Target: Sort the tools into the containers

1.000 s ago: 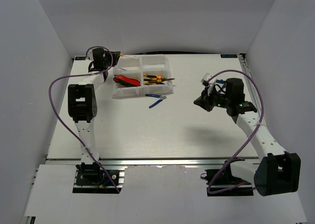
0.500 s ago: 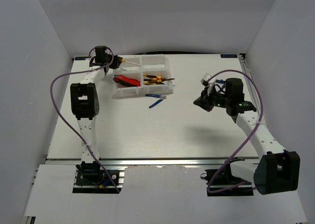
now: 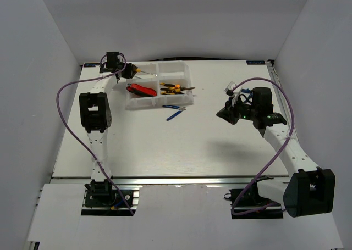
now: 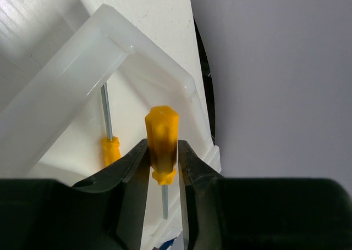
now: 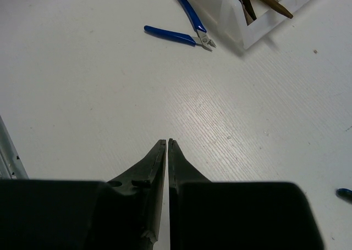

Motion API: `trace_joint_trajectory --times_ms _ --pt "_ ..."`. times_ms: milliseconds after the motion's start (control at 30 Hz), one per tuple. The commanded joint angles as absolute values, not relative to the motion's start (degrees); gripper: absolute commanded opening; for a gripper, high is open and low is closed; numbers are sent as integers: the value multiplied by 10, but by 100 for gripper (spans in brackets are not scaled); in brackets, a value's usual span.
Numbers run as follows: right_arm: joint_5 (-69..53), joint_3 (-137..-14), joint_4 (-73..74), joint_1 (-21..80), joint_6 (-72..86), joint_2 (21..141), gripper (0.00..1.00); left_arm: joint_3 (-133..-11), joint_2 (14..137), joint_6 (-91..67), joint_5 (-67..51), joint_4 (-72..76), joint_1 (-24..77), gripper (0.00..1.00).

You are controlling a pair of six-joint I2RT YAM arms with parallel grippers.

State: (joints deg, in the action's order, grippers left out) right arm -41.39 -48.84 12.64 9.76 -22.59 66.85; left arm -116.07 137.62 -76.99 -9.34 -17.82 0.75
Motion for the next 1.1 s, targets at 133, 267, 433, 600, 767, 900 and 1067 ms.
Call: trace_joint_trajectory --times_ms 133,267,433,600,767,900,1067 --pt "-430 -477 106 95 -221 660 11 -1183 1368 -776 -113 -183 8 43" --pt "-430 -478 105 95 -221 660 11 -1186 1369 -785 -120 -181 8 46" --pt "-431 -480 107 95 -221 660 12 -1192 1357 -782 -116 -181 8 46" --pt "-456 -500 134 95 -238 673 21 -1227 1335 -744 -112 -196 8 37" --pt "-474 -531 175 95 -258 693 41 -1192 1249 -647 -104 -196 7 18" --pt "-402 -553 134 89 -153 715 41 -1081 1135 -549 -102 -145 7 15" --pt "-266 -613 129 77 -39 763 41 -832 929 -420 -106 -88 7 42"
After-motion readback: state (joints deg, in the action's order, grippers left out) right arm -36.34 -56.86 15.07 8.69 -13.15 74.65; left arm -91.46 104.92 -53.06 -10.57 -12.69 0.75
